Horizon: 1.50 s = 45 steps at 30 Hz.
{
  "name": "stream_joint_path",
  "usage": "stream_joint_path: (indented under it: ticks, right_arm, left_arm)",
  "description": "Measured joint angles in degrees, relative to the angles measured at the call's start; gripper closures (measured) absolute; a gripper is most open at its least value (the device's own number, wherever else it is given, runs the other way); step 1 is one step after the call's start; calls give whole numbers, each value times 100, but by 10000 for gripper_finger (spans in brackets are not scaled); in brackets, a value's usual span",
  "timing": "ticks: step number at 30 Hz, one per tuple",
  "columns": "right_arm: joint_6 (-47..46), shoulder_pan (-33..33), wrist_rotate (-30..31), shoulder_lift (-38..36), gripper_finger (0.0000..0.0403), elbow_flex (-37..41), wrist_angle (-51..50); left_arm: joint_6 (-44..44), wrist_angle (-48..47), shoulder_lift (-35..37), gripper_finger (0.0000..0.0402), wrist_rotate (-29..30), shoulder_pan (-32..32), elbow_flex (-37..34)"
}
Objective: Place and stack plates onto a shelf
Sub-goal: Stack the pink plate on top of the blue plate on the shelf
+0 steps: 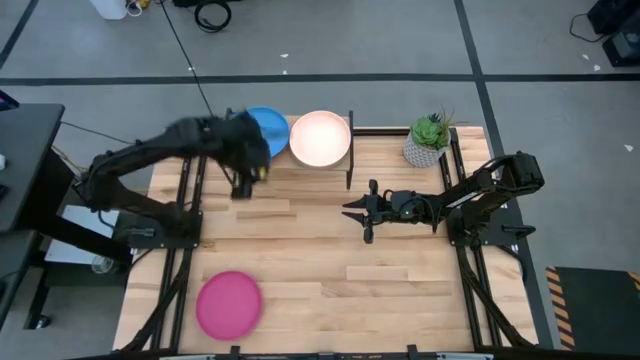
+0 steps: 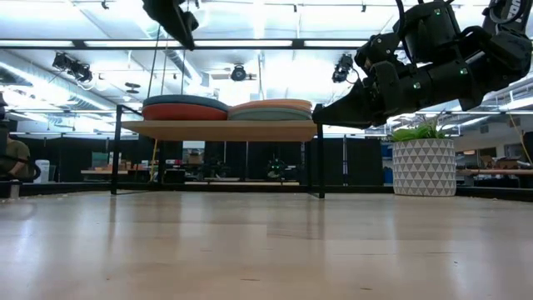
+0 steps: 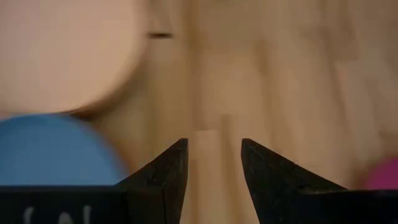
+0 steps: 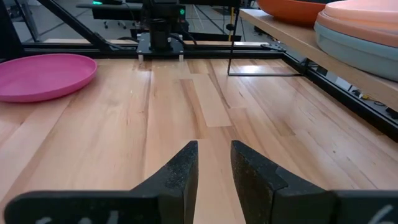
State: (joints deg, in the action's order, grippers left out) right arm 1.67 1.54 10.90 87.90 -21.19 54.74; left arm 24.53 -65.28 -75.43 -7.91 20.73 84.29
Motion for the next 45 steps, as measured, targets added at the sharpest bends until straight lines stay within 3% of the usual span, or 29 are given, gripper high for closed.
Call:
stream_joint_path:
  ticks: [4, 10, 19, 27, 38, 45]
  right_arm:
    - [-12, 0, 0, 0, 301, 0, 0]
    - [-61, 23, 0, 0, 301, 0, 0]
    - [-117, 66, 0, 0, 301, 0, 87]
    - [-111, 66, 0, 0, 301, 0, 87]
    - [-107, 66, 0, 0, 301, 0, 87]
    - [-107, 66, 2, 0, 301, 0, 87]
  left_arm:
    - [-869, 244, -24, 244, 315, -1262, -626]
    - [-2520, 1117, -36, 244, 404, -2793, -2195]
    - [-4155, 3217, -36, 244, -81, -4239, -3946]
    - [-4485, 3829, -114, 251, 345, -4819, -4233]
    - [-3571, 3784, -1036, 263, 348, -5210, -4236]
    - [-3520, 3800, -1247, 274, 362, -5224, -4233]
